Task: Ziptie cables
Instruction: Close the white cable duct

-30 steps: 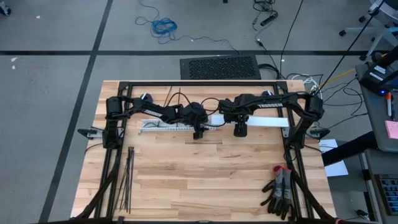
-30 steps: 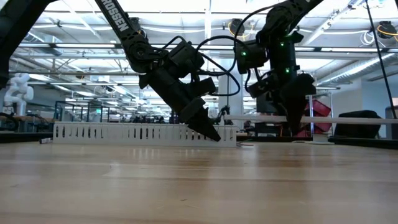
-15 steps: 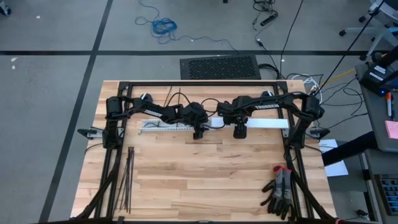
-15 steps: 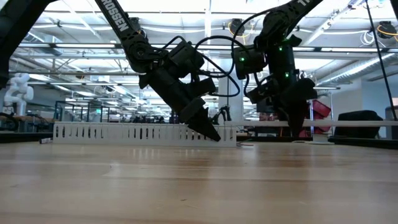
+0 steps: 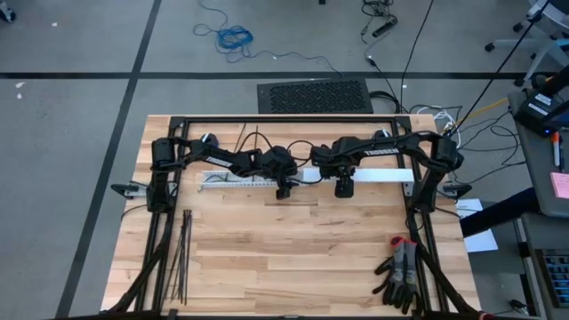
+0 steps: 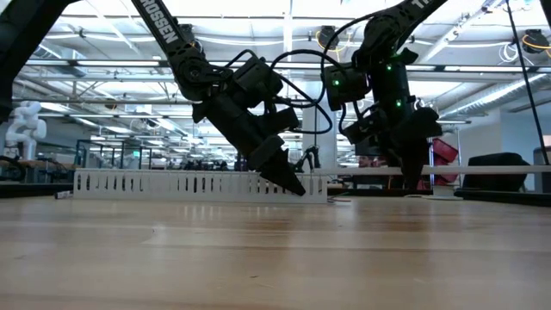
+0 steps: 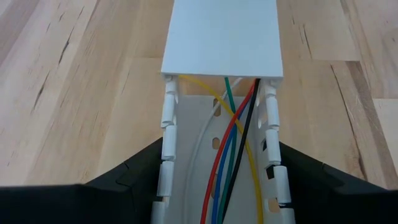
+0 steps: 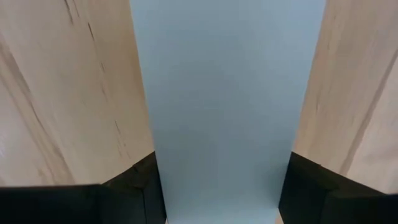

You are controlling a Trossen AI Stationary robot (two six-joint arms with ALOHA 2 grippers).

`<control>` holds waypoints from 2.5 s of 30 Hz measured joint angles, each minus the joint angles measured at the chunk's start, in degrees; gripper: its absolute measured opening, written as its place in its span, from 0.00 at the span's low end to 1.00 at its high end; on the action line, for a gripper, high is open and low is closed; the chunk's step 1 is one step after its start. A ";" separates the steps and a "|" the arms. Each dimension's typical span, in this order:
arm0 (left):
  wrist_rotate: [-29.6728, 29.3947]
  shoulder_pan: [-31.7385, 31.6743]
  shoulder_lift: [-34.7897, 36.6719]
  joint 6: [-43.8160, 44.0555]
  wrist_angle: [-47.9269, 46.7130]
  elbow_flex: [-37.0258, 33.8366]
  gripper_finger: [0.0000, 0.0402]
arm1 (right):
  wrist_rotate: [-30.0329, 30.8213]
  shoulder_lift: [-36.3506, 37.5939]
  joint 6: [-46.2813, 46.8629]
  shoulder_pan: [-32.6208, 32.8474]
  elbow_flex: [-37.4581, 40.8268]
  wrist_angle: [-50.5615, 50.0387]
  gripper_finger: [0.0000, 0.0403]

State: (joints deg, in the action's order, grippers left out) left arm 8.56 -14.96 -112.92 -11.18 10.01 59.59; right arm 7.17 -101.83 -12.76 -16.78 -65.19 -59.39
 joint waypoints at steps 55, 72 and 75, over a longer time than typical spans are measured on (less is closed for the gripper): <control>-0.92 0.46 -0.02 0.37 0.14 0.04 0.62 | -1.65 -3.13 -0.17 -1.32 -3.28 -3.68 0.53; -1.33 0.48 0.00 0.58 0.12 0.02 0.60 | -0.77 -7.40 0.88 0.02 -4.93 -6.17 0.53; -1.38 0.48 0.00 0.54 0.12 0.02 0.58 | -0.77 -7.42 0.53 0.03 -5.69 -5.87 0.53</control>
State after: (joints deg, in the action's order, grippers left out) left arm 7.18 -14.48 -112.92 -10.64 10.13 59.61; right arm 6.39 -109.25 -12.23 -16.75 -70.88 -65.26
